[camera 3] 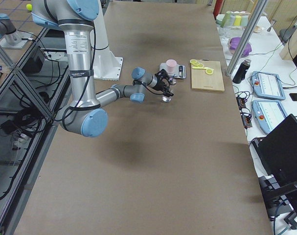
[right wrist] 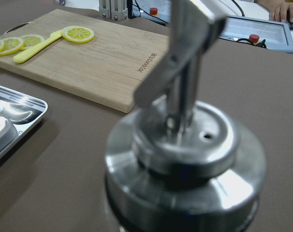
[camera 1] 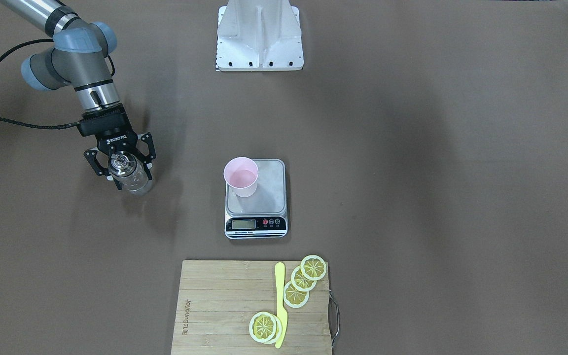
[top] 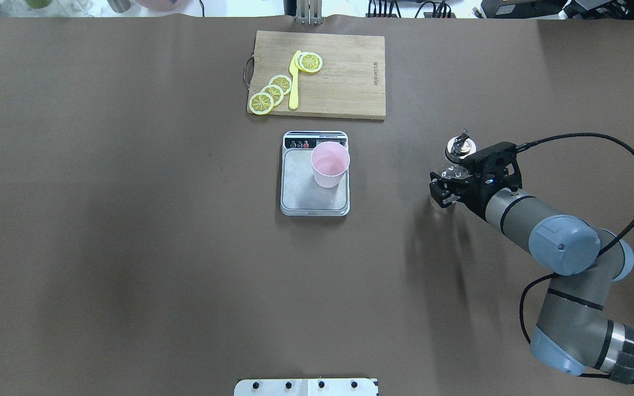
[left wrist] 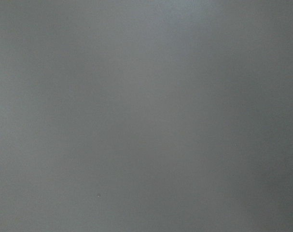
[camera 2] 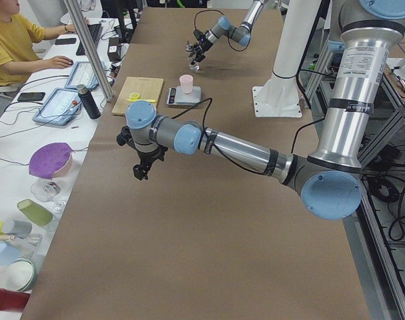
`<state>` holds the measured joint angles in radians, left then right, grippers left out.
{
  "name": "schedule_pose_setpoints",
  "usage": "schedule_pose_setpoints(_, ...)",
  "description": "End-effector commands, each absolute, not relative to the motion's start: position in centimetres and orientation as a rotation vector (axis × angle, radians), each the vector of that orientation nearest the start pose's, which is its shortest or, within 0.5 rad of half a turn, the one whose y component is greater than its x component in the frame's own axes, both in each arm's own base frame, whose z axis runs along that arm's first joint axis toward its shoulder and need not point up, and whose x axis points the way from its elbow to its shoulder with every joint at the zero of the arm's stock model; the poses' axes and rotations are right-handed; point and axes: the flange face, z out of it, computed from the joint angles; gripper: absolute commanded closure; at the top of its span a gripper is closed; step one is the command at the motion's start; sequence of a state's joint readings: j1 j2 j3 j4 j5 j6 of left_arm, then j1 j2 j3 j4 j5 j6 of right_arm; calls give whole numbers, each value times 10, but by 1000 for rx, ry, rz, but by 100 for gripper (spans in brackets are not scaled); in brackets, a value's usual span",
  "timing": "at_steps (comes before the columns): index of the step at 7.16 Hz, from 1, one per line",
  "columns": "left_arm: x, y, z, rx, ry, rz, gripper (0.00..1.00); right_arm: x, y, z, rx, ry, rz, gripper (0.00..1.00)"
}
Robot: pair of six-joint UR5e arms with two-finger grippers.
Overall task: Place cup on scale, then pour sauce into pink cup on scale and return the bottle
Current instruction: 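Lower the bottle onto the table with the right gripper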
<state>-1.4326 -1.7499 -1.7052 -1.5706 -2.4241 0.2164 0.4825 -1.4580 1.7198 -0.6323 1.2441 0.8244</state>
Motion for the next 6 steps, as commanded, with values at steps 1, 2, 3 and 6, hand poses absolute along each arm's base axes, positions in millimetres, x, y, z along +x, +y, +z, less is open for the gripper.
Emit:
schedule_pose_setpoints(1,21,-569,487,335,838,466,1,-414,-398,423,918,-812,-42,75)
schedule_pose_setpoints(2,21,-569,485,338,838,468,1,-416,-397,424,913,-815,-48,75)
schedule_pose_setpoints(3,21,-569,485,338,838,468,1,-416,-397,425,910,-816,-50,75)
schedule_pose_setpoints(6,20,-569,485,340,836,467,1,-417,-398,425,912,-811,-61,58)
